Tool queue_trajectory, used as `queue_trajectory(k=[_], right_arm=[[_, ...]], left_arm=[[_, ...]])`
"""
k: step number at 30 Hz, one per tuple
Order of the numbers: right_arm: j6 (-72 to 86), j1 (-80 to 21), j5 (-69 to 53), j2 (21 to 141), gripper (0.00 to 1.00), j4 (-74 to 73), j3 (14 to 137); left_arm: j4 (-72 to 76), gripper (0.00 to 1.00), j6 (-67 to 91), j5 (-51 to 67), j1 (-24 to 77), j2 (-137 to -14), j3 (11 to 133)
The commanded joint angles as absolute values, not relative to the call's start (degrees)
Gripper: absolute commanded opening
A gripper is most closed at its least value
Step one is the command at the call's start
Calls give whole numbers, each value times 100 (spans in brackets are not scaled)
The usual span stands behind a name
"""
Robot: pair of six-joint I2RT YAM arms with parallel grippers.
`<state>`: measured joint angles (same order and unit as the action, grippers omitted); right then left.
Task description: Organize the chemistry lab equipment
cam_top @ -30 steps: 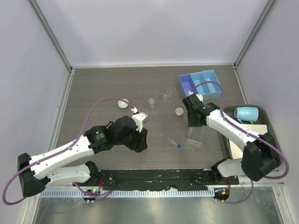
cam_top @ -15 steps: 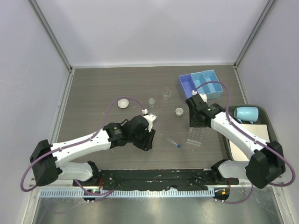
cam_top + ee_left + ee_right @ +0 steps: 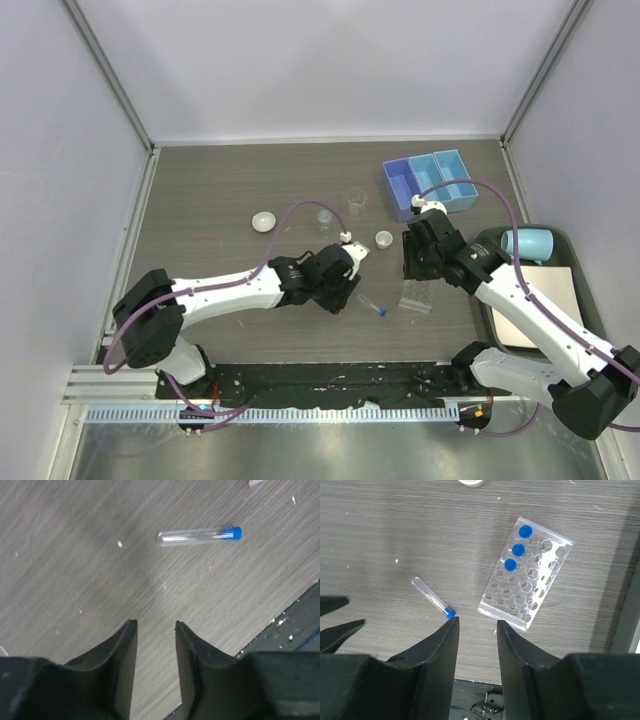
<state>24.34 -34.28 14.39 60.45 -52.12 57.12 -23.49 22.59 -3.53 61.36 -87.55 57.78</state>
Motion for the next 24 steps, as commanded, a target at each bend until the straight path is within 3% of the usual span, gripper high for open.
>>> queue_trajectory(k=[1,5,8,24], right_arm=[[2505,-3647,1222,5713,42,-5247,5836],[2505,-3858,1178,5634,44,-5335,5932],[2479,-3937,1134,5494,44,-5414,5968],[2232,-3946,941,4298,48,-6284,6223]], left_arm=[[-1916,44,1347,-633,6258,-9131,6239],[-1706,67,713,-431,6363,-9456,6302],[-1635,79,301,-299,6390,-9790,6372],[-852,90,-1335,-79,6794,-10257,6494]])
